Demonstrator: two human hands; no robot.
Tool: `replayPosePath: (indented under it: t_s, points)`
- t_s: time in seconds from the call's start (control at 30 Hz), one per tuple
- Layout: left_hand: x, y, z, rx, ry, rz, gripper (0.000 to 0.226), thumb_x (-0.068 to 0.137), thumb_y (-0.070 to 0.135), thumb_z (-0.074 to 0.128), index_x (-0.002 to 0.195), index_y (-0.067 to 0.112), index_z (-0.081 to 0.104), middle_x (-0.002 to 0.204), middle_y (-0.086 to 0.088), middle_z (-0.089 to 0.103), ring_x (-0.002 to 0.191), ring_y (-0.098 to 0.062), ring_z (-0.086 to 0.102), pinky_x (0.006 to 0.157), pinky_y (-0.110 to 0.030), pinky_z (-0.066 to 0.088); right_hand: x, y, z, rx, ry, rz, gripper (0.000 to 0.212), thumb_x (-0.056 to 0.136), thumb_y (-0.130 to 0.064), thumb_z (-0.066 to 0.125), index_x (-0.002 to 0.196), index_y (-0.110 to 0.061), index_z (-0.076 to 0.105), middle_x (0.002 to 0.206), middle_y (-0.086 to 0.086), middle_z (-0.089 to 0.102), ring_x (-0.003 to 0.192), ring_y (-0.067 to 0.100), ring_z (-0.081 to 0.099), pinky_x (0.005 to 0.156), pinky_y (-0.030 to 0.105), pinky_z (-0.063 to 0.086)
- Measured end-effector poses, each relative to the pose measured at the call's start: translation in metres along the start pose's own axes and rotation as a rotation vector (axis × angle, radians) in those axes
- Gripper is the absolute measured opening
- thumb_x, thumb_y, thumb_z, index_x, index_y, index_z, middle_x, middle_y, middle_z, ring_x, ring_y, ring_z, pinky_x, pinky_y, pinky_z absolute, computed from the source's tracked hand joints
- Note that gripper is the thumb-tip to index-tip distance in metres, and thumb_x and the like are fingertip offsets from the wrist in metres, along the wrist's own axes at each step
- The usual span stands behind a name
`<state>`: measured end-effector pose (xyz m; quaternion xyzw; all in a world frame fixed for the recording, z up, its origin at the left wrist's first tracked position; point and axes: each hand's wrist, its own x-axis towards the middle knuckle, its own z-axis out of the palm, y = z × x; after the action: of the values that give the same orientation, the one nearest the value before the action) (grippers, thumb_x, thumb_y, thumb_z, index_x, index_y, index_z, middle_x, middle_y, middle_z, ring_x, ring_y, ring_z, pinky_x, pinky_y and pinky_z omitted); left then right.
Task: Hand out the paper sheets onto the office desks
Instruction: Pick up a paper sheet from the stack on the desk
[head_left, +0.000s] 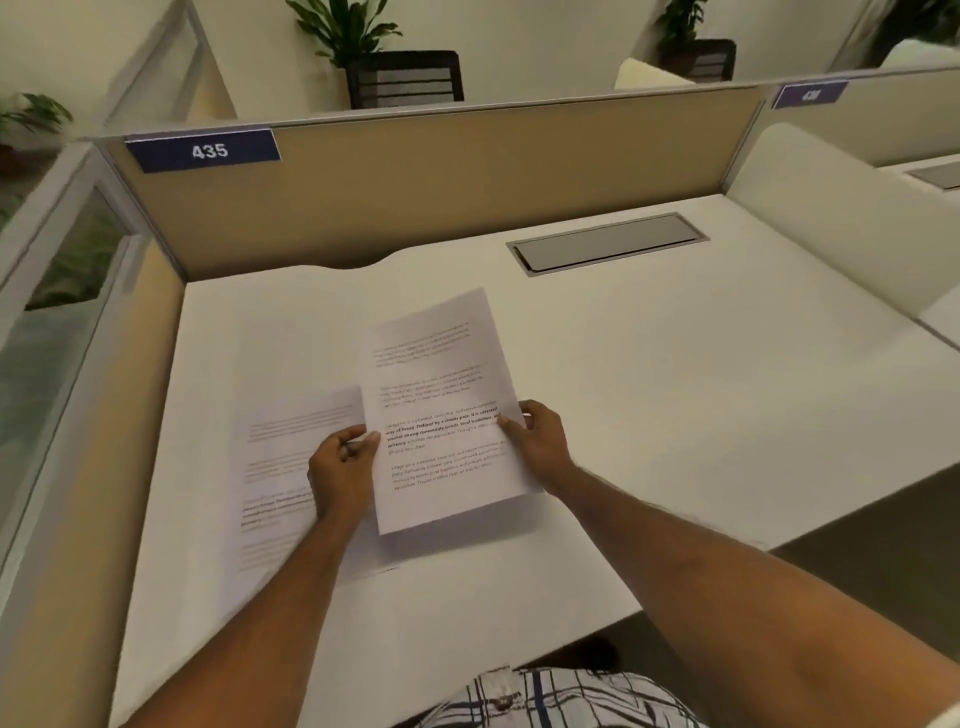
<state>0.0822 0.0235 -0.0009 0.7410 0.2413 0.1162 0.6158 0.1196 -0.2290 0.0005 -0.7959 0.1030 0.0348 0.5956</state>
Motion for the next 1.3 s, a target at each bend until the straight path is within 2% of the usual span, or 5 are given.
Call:
replayPosePath:
  t_s: [0.37,0.6,0.77,1.17,1.3]
  points:
    - [-0.038,0.03,0.169,-0.002,-0.158,-0.025,0.027,0.087,0.007,0.07,0.114,0.006,0.065,0.088,-0.01,0.071,0.074,-0.014,0.067,0.059,-0.02,0.058,0.079,0.049,-0.164,-0.031,-0.01,0.025,0.01,0.086,-0.029,0.071,0.092,-0.022,0.066,0.096,0.005,0.074,0.085,0.024,0.071,0.078,0.043,0.058]
    - [-0.072,0.041,0.268,0.062,-0.217,-0.054,0.032,0.084,0.004,0.071,0.116,0.007,0.065,0.09,-0.006,0.07,0.077,-0.02,0.068,0.072,-0.037,0.061,0.11,0.075,-0.267,-0.094,-0.002,0.07,0.016,0.088,-0.024,0.068,0.102,-0.017,0.065,0.102,0.007,0.074,0.088,0.024,0.071,0.078,0.038,0.057]
    - [-0.084,0.051,0.318,0.097,-0.291,-0.06,0.034,0.082,0.002,0.074,0.114,0.011,0.066,0.087,-0.003,0.069,0.073,-0.019,0.069,0.064,-0.026,0.06,0.123,0.092,-0.316,-0.184,0.043,0.073,0.03,0.086,-0.029,0.07,0.113,-0.018,0.064,0.104,0.004,0.072,0.092,0.022,0.068,0.081,0.037,0.055]
    - [-0.11,0.068,0.432,0.176,-0.514,-0.061,0.035,0.08,0.004,0.075,0.113,0.008,0.065,0.086,-0.006,0.069,0.082,-0.024,0.07,0.081,-0.043,0.06,0.133,0.096,-0.424,-0.376,0.196,0.103,0.039,0.084,-0.027,0.069,0.122,-0.024,0.058,0.107,0.004,0.07,0.098,0.02,0.063,0.082,0.03,0.046]
    - [-0.113,0.071,0.467,0.482,-0.618,0.181,0.051,0.078,0.027,0.08,0.123,0.012,0.06,0.112,-0.004,0.06,0.091,-0.017,0.063,0.083,-0.03,0.05,0.157,0.104,-0.465,-0.447,0.205,0.12,0.038,0.084,-0.026,0.068,0.121,-0.027,0.059,0.1,0.001,0.067,0.098,0.023,0.064,0.079,0.029,0.043]
